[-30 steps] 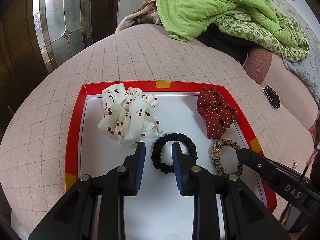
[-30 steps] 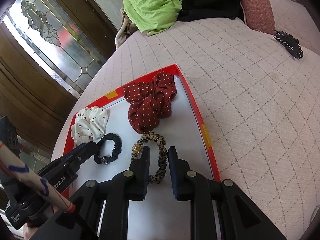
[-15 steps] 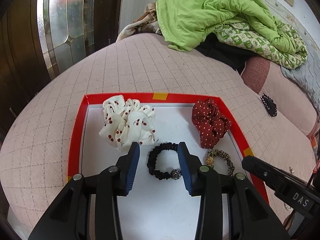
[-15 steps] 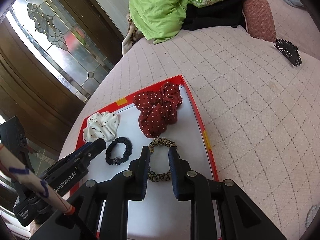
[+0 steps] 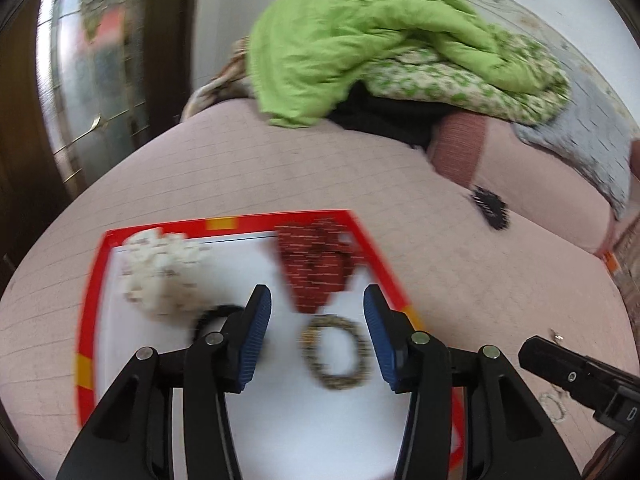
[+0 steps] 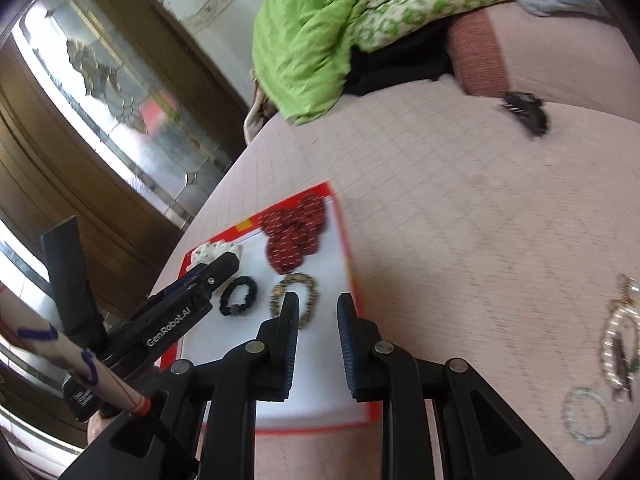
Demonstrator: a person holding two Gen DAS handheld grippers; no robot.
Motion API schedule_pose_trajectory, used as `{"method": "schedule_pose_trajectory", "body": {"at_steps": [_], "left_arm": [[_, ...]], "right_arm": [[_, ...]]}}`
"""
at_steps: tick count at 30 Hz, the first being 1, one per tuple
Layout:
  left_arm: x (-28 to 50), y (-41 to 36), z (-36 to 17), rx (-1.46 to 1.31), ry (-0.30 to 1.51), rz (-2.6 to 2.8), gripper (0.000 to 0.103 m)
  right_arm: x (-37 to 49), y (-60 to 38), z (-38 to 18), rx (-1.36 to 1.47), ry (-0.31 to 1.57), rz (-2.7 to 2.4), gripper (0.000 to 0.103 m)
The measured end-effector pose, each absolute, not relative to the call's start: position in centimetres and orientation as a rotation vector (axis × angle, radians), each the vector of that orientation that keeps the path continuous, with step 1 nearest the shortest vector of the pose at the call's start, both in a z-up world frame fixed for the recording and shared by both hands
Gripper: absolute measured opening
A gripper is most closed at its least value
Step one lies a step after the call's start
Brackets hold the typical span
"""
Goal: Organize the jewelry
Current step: 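Withdraw both tools from the box toward the pearl bracelets, then grasp the pale green bead bracelet with left tool while right tool grasps dark beaded strand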
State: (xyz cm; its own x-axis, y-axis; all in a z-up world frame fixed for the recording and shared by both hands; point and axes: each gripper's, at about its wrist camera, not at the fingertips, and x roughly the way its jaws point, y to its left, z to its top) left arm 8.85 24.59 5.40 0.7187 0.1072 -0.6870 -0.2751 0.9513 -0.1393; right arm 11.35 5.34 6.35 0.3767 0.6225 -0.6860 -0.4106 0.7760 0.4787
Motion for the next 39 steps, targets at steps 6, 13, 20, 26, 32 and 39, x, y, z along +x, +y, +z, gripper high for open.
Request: {"method": "schedule_pose_trajectory", "body": {"at_steps": [6, 13, 20, 26, 32, 39], "left_arm": [[10.2, 18.0, 5.2, -0.142, 0.754, 0.082, 0.047], [11.1, 12.3, 3.4, -0.077, 0.825, -0.056, 0.047], [11.4, 6.3, 0.8, -0.035, 0.919, -0.23, 0.047], [11.3, 1.3, -1.6, -0.027, 1.001, -0.373, 0.047], [11.4, -2.1, -3.0, 0.068, 1.005, -0.366, 0.047], [10.5, -4.2, -3.0, 0.263, 0.956, -0.337, 0.006]], "right_arm": [[11.7, -2.8, 6.5, 0.313, 0.945, 0.564, 0.027], [12.6, -12.1, 5.0, 0.384, 0.908, 0.413, 0.027], [14.1, -17.6, 4.0, 0.508, 0.905, 0.323, 0.028], [14.2, -18.8, 4.3, 0.554, 0.893, 0.324, 0.028], [14.2, -18.9, 4.6, 0.564, 0.893, 0.346, 0.028], [14.1, -18.8, 4.3, 0.523, 0.924, 0.358, 0.028]]}}
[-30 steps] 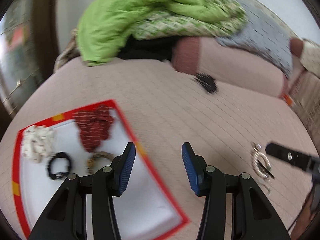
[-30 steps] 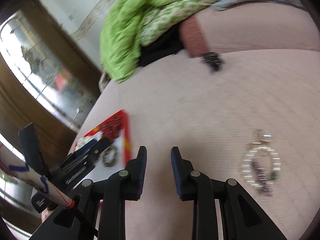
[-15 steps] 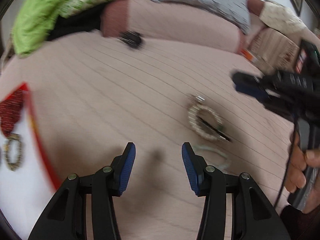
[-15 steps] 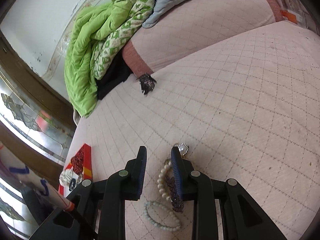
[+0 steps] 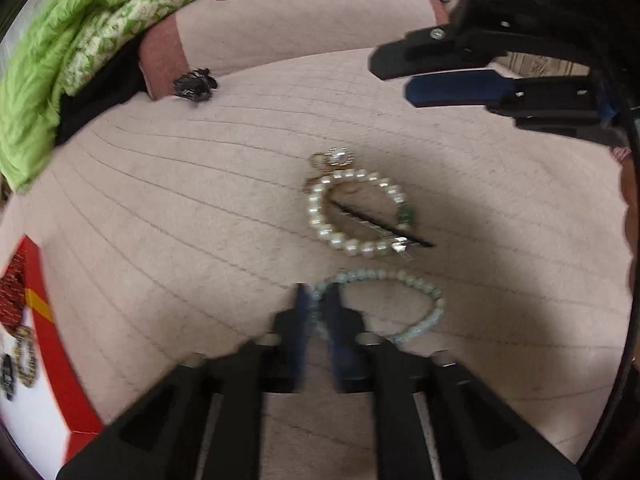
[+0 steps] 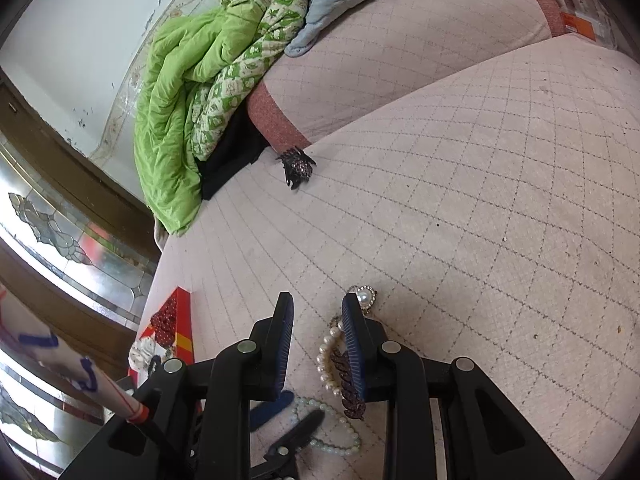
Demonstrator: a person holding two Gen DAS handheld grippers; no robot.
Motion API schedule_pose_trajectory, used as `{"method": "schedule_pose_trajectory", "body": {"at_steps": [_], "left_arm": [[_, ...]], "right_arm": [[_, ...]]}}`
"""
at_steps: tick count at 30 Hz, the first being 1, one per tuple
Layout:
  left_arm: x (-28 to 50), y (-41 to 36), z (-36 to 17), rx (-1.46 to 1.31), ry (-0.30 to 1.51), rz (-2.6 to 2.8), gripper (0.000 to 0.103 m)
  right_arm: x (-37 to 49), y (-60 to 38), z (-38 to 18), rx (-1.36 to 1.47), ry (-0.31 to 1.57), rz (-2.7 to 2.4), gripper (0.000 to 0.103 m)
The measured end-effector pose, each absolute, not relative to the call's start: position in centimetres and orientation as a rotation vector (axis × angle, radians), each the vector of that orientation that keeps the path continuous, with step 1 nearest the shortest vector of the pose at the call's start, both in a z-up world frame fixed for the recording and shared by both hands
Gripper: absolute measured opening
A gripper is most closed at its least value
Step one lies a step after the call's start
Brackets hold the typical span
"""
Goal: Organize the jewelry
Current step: 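Grasp the pale green bead bracelet with left tool while right tool grasps dark beaded strand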
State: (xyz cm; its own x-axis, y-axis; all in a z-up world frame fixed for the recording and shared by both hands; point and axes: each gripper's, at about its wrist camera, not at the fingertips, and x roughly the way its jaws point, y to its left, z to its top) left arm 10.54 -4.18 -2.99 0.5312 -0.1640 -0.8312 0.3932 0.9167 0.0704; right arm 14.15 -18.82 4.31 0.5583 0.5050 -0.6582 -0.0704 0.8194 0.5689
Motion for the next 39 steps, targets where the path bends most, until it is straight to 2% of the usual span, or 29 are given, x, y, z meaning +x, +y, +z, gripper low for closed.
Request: {"method": "schedule_pose_trajectory", "body": {"at_steps": [9, 17, 21, 25, 33, 39], "left_arm": [[12.2, 1.7, -1.8, 0.101, 0.945, -0.238, 0.006], [11.8, 2.3, -0.6, 0.075, 0.922, -0.249, 0.006], [12.2, 2.4, -0.7, 0.065, 0.926, -0.251, 0.006], [12.2, 2.2, -1.0, 0.075, 0.933, -0.25, 0.006], [11.8, 2.8, 0.3, 0.042, 0.883, -0.261, 0.006], [11.7, 2.7, 0.7, 0.035, 0.871, -0.273, 0.006]], "right_arm": [[14.1, -15.4, 2.4, 0.321, 1.043, 0.393, 0.028], [13.9, -13.2, 0.0, 0.126, 1.12, 0.364, 0.027], [14.0, -12.5, -0.7, 0.034, 1.129, 0.332, 0.016], [13.9, -11.8, -0.7, -0.04, 1.114, 0.313, 0.012], [13.5, -14.3, 2.2, 0.189, 0.988, 0.361, 0.01], [12.9, -13.2, 3.7, 0.216, 0.911, 0.418, 0.01]]}}
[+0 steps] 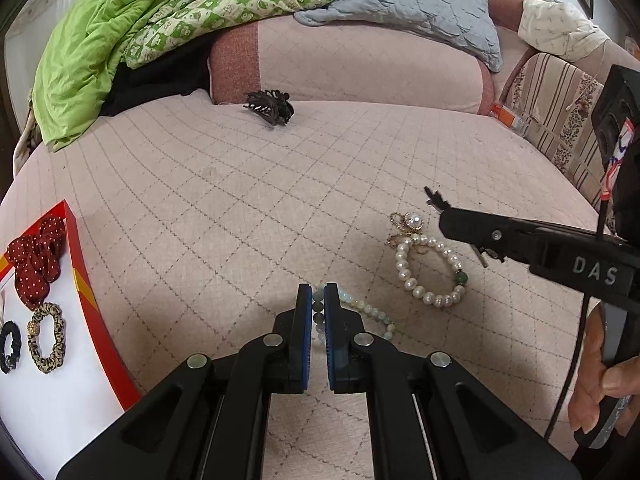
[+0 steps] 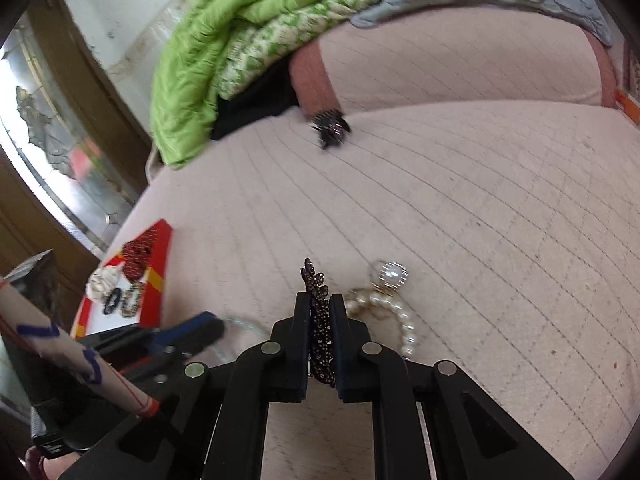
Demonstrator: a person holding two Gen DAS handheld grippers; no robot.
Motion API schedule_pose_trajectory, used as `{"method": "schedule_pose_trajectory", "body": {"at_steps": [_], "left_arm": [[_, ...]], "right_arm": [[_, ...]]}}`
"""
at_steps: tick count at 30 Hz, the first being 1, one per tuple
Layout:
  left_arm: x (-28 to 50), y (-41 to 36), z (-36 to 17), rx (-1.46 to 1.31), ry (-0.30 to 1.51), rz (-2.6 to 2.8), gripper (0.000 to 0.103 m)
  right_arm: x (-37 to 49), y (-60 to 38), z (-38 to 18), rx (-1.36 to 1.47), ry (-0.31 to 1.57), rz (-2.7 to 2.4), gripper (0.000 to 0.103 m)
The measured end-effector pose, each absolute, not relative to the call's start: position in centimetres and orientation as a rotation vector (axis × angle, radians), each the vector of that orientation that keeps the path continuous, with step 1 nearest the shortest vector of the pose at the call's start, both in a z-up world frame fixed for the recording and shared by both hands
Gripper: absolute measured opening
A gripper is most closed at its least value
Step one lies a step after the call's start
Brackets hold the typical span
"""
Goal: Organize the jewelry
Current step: 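Grasp the pale green bead bracelet with left tool while right tool grasps dark beaded strand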
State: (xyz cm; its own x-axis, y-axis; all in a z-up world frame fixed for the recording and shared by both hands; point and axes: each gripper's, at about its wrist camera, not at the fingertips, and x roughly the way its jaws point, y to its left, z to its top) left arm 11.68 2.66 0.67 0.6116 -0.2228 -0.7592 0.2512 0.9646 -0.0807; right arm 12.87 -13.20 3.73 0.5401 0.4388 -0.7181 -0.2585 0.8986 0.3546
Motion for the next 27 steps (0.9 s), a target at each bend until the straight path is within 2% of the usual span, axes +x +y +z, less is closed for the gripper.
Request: {"method": "schedule_pose_trajectory", "body": {"at_steps": [27], "left_arm": [[11.5, 2.7, 2.0, 0.009, 0.82, -0.265, 0.006]], "right_arm": [[12.9, -12.8, 3.9, 0.25, 0.917, 0.431, 0.01]]}}
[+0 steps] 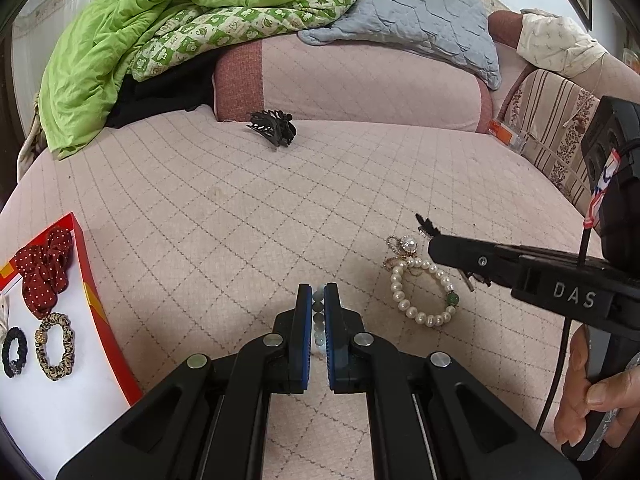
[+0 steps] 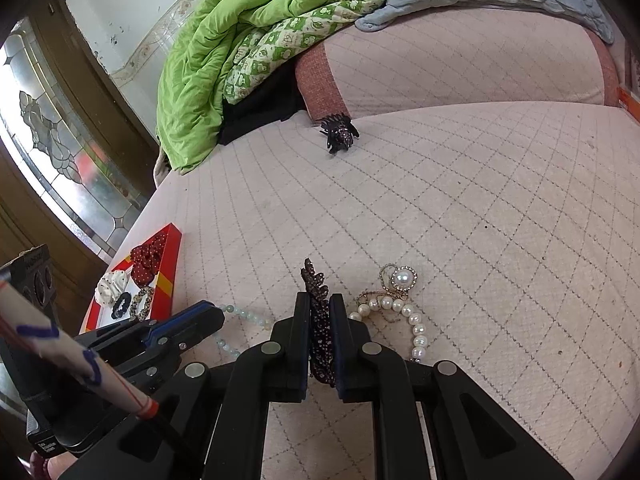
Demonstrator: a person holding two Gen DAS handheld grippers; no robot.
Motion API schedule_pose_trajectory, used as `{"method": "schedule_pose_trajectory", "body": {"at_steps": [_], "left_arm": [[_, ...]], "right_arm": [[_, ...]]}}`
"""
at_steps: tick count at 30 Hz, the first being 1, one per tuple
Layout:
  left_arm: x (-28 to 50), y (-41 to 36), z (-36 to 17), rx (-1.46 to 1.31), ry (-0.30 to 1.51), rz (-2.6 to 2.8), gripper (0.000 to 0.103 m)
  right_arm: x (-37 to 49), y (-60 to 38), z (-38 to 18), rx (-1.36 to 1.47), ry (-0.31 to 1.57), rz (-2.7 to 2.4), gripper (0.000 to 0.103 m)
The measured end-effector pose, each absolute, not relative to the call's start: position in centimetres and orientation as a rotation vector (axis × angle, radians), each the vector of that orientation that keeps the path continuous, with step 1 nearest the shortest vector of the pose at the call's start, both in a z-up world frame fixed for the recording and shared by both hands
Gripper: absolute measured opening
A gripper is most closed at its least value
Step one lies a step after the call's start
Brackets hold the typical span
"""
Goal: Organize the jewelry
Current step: 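Grasp the pale green bead bracelet with left tool while right tool grasps dark beaded strand, then carry the green bead bracelet and dark beaded strand over the red box lid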
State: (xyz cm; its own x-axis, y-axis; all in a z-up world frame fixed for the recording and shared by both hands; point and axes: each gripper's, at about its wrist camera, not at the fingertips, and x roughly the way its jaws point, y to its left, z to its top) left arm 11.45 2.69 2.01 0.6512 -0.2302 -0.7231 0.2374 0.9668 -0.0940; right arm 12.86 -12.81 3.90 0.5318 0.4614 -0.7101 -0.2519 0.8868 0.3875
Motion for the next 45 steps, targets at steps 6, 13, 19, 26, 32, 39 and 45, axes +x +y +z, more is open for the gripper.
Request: {"method": "schedule_pose_trajectory", "body": {"at_steps": [6, 13, 19, 26, 32, 39, 45], "left_arm": [[11.3, 2.6, 2.6, 0.007, 0.8, -0.273, 0.006], [10.3, 3.4, 4.3, 0.004, 0.747, -0.265, 0.006], [9.9, 4.8, 5.3, -0.01, 0.72, -0.247, 0.006], [8.9, 6.6, 6.7, -0.024, 0.682, -0.226, 0.006], [7.6, 9.1, 7.8, -0.047, 0.654, -0.196, 0.006], [6.0, 12.6, 8.4, -0.078, 0.638, -0.159, 0.006], [5.1, 16.1, 8.5, -0.117, 0.642, -0.12, 0.006]], "right_arm": [[12.8, -12.7, 4.0, 0.248, 0.914, 0.429, 0.01], [12.4, -12.3, 4.5, 0.252, 0.898, 0.443, 0.01], [11.9, -11.1, 5.0, 0.254, 0.878, 0.487, 0.01], [11.0, -8.8, 5.5, 0.26, 0.866, 0.557, 0.01], [10.2, -6.8, 5.8, 0.256, 0.853, 0.597, 0.011], [9.3, -5.2, 6.1, 0.295, 0.861, 0.632, 0.011], [7.8, -1.8, 6.9, 0.273, 0.856, 0.675, 0.011]]}}
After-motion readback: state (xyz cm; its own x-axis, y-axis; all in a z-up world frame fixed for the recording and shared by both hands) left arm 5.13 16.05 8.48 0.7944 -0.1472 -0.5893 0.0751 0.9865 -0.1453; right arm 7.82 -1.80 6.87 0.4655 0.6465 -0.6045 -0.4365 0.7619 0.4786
